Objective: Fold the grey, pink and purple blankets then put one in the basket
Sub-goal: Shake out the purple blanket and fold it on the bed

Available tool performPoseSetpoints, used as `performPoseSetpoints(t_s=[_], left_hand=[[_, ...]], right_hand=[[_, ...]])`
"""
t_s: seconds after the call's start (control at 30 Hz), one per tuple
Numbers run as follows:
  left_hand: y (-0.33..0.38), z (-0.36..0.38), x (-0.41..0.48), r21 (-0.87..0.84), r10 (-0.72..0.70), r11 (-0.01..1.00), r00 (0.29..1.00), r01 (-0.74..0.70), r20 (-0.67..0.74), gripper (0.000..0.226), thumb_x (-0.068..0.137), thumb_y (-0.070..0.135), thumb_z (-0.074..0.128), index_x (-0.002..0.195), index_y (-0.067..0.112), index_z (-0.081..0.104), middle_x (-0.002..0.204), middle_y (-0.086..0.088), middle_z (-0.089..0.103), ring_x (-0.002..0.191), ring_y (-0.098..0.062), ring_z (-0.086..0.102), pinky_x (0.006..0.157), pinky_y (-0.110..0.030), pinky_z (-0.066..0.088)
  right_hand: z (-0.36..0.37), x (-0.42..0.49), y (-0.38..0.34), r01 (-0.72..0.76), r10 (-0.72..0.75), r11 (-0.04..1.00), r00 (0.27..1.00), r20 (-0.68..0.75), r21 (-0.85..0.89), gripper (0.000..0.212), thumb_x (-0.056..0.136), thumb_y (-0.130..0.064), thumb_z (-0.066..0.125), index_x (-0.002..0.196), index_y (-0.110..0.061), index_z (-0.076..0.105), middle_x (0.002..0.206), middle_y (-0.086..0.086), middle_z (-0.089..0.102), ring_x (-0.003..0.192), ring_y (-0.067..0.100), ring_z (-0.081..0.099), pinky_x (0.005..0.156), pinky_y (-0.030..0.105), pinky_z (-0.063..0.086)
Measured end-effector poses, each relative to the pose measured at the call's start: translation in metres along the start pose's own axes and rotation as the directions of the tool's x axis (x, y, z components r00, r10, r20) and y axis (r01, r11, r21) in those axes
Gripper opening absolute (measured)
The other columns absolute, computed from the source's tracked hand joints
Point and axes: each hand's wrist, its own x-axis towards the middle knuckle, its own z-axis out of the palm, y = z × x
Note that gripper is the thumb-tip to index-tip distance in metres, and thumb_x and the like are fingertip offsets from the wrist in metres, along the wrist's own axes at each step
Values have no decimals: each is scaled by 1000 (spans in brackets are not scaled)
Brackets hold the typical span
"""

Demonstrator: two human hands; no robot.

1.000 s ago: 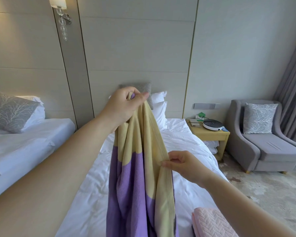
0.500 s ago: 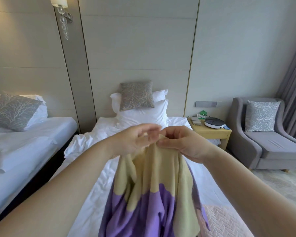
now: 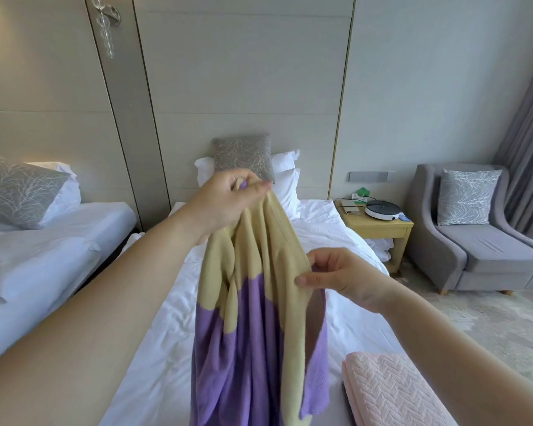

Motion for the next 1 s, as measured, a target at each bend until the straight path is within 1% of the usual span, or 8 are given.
performPoseSetpoints(t_s=[0.2, 0.37, 0.5, 0.6, 0.7, 0.8, 0.87, 1.0], left_hand=[[7, -20, 14, -15, 2, 1000, 958, -6, -286, 35, 93, 32, 58, 63, 21, 43, 43, 15, 22, 41, -4, 21, 40, -16, 20], [6, -24, 22, -67, -72, 997, 891, 47, -447, 31, 93, 32, 58, 68, 19, 43, 38, 13, 24, 38, -5, 22, 40, -16, 21], [-4, -24, 22, -134, -150, 986, 850, 95, -505, 36, 94, 33, 57, 65, 22, 38, 48, 11, 24, 39, -5, 22, 42, -17, 22], [-15, -24, 20, -140, -189, 981, 821, 135, -539, 36, 94, 33, 55, 64, 21, 39, 59, 6, 25, 41, -4, 24, 41, -15, 23], [-26, -26, 20, -172, -245, 969, 779, 178, -576, 31, 94, 35, 55, 71, 18, 42, 62, 4, 26, 52, -8, 24, 40, -14, 23], [-41, -32, 19, -307, -392, 918, 700, 252, -596, 31, 93, 39, 55, 74, 19, 41, 66, 4, 28, 58, -11, 26, 53, -20, 29], [-55, -36, 16, -372, -476, 877, 649, 303, -594, 35, 92, 42, 55, 71, 21, 38, 68, 3, 30, 61, -12, 27, 63, -28, 31], [-79, -41, 9, -412, -562, 827, 554, 383, -614, 31, 88, 49, 56, 89, 18, 54, 73, 4, 43, 70, -16, 40, 74, -29, 37]], right_hand=[[-10, -13, 23, -162, 160, 981, 987, -27, -102, 35, 61, -35, 88, 84, -12, 74, 98, 13, 73, 96, 21, 67, 95, 33, 51], [-14, -17, 31, -259, 268, 914, 963, -14, -311, 34, 68, -36, 80, 88, -8, 73, 98, 20, 69, 87, 17, 60, 98, 46, 45], [-17, -20, 40, -319, 343, 815, 938, -41, -484, 23, 72, -32, 78, 85, -15, 75, 93, 15, 71, 77, 9, 58, 89, 38, 49], [-22, -25, 49, -365, 385, 772, 920, -74, -520, 19, 72, -33, 77, 83, -18, 75, 89, 11, 72, 74, 8, 60, 81, 30, 51], [-29, -29, 54, -394, 404, 747, 909, -104, -535, 20, 76, -32, 77, 81, -13, 72, 77, 2, 68, 71, 7, 56, 72, 20, 44], [-35, -33, 57, -378, 385, 829, 920, -69, -411, 29, 81, -26, 73, 78, 1, 64, 71, 10, 68, 68, 17, 62, 78, 26, 49], [-37, -36, 56, -357, 365, 870, 930, -42, -341, 26, 81, -22, 71, 76, 1, 62, 69, 14, 69, 66, 22, 66, 82, 32, 52], [-38, -37, 57, -397, 416, 781, 907, -73, -482, 32, 72, -36, 75, 79, -6, 67, 70, 0, 64, 70, 13, 56, 74, 29, 43]])
